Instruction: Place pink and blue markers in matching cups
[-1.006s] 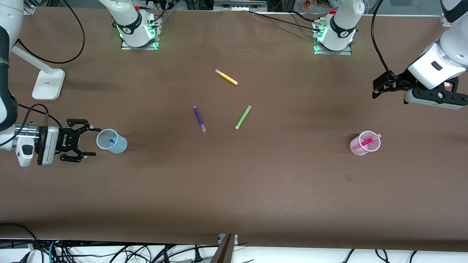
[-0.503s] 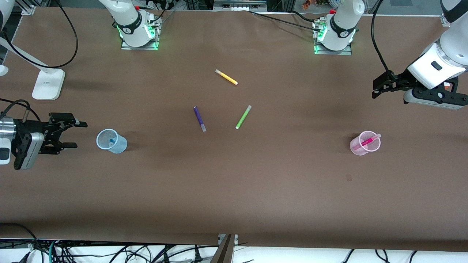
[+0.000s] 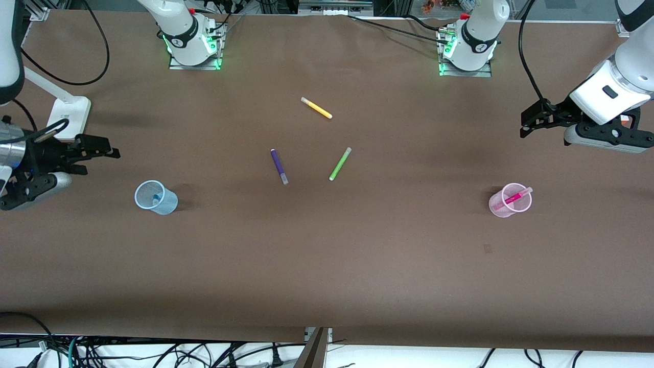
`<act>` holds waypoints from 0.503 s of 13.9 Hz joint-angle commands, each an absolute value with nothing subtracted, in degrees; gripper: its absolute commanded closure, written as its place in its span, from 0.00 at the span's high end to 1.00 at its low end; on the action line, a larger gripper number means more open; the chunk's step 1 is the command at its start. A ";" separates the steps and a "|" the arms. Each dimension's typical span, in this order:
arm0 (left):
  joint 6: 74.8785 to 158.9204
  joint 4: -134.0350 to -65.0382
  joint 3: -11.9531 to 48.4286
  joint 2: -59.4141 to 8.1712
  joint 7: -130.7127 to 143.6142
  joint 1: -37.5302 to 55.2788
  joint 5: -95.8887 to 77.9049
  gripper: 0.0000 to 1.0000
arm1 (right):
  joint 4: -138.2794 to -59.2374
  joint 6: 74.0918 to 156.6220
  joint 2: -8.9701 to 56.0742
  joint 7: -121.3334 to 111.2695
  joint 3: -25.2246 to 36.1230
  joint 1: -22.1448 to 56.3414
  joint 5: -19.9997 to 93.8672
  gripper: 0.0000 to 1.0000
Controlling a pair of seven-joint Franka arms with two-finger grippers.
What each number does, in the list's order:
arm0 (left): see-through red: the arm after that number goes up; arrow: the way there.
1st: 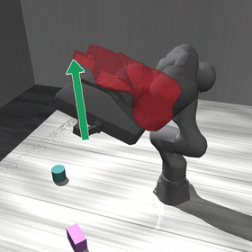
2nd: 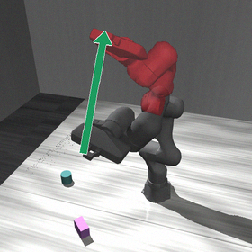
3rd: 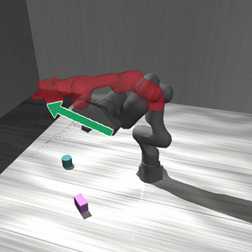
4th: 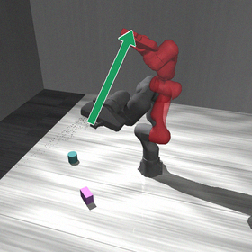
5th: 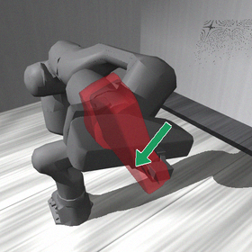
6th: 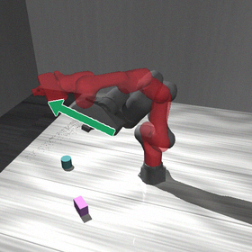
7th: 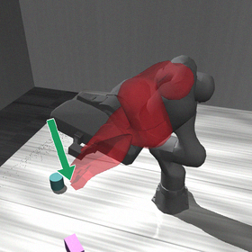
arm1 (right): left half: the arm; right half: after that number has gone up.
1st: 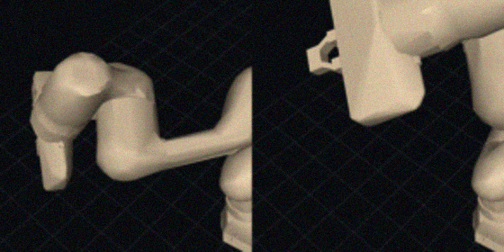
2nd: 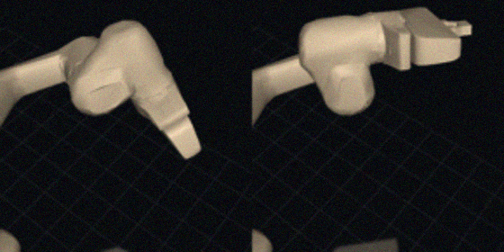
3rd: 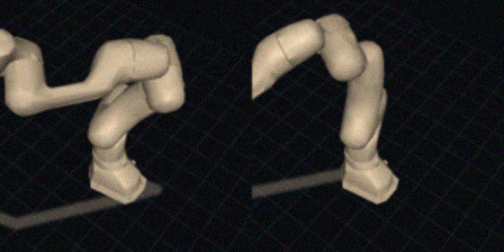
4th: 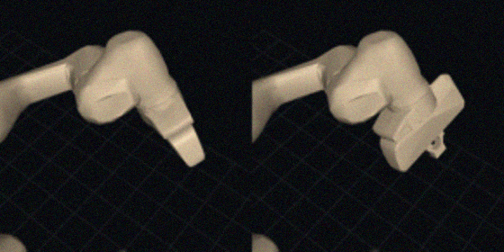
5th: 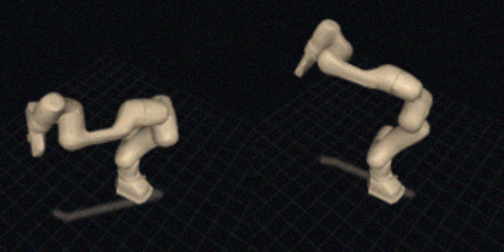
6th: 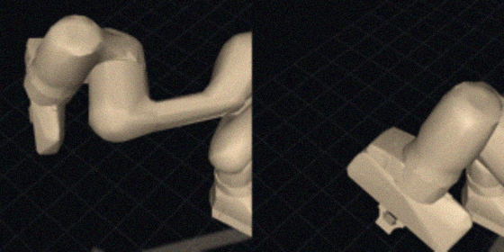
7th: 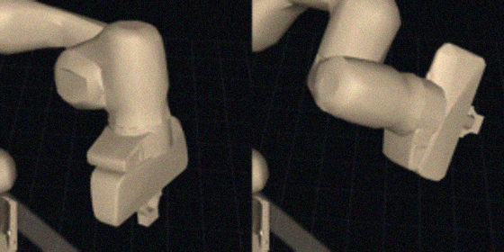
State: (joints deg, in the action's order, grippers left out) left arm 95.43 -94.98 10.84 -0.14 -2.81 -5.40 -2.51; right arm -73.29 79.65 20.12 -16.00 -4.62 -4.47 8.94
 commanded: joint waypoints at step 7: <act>94.83 -93.96 11.16 -0.44 -4.04 -5.80 -3.16 1.00 | -93.16 81.21 1.76 1.50 -6.42 -3.78 1.94 1.00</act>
